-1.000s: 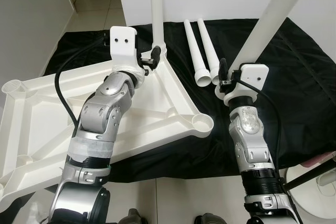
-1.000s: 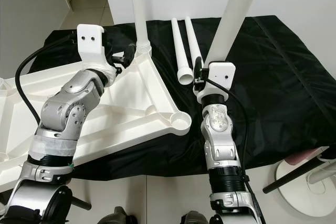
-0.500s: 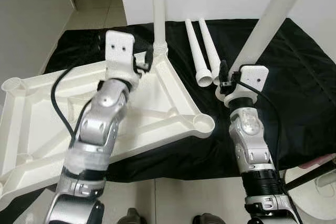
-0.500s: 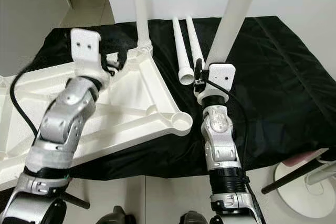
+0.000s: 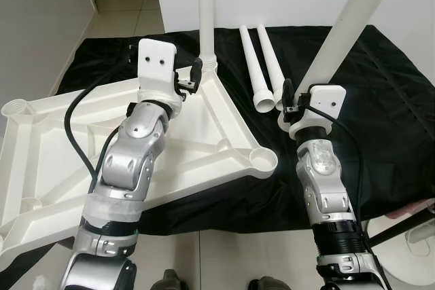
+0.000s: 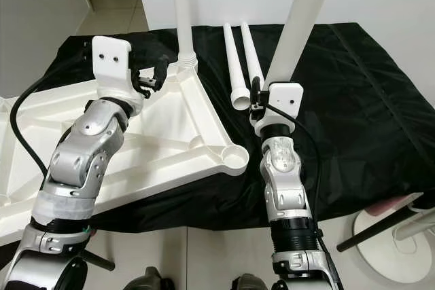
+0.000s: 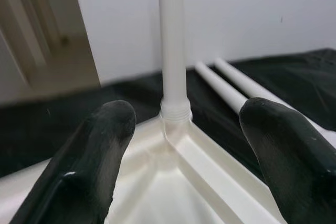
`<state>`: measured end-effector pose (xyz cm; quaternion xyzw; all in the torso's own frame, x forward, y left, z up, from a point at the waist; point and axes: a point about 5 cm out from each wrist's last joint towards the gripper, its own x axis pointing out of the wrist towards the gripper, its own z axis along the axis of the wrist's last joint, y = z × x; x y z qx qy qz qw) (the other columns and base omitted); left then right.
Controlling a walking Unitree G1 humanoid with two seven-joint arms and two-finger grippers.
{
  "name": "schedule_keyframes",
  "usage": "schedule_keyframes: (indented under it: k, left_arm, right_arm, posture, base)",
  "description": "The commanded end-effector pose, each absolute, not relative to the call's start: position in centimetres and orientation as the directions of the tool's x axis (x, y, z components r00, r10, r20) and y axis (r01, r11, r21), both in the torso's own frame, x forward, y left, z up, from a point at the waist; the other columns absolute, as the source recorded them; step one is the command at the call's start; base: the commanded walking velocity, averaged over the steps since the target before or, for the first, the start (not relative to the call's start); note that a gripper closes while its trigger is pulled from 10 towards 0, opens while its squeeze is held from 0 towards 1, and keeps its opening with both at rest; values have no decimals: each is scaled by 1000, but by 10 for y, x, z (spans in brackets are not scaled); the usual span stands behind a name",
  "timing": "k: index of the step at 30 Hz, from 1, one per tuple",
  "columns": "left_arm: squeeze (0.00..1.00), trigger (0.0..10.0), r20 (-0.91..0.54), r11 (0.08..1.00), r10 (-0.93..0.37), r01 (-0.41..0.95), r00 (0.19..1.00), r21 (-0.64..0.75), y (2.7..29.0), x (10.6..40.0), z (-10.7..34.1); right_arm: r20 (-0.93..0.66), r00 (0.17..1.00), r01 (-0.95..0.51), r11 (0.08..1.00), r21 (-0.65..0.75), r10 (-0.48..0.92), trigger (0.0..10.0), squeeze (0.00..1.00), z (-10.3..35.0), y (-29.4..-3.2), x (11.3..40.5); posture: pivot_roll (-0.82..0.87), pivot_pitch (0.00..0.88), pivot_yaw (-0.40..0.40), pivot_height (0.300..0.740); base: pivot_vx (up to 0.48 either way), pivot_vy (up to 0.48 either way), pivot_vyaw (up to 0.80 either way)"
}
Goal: Building children table
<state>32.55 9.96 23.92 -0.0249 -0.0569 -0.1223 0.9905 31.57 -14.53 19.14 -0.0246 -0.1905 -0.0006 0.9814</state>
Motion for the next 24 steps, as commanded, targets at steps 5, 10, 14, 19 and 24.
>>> schedule_keyframes:
  k: [5, 10, 14, 19, 24]
  left_arm:
    - [0, 10000, -57, 965, -251, 245, 966, -89, 100, 329, 230]
    - [0, 10000, -63, 964, -256, 251, 965, -84, 101, 328, 234]
    - [0, 10000, -33, 963, -258, 254, 966, -94, 101, 327, 237]
    - [0, 10000, 306, 956, -275, 292, 911, -8, 98, 307, 242]
    - [0, 10000, 278, 946, -298, 321, 913, -40, 98, 302, 225]
  right_arm:
    - [381, 924, -5, 998, -55, 25, 10000, 0, 194, -142, 315]
    - [381, 924, -8, 998, -59, 30, 10000, 0, 195, -142, 315]
    - [382, 923, -10, 998, -60, 32, 10000, 0, 195, -142, 315]
    - [377, 926, -9, 998, -57, 30, 10000, 0, 193, -142, 315]
    - [360, 933, -11, 999, -53, 29, 10000, 0, 188, -142, 316]
  posture:
    - [-61, 0, 36, 740]
    - [-63, 0, 36, 740]
    - [-62, 0, 36, 740]
    - [-58, 1, 33, 740]
    - [-54, 3, 33, 740]
  base:
    - [0, 0, 0]
    - [0, 0, 0]
    - [0, 0, 0]
    - [0, 0, 0]
    - [0, 0, 0]
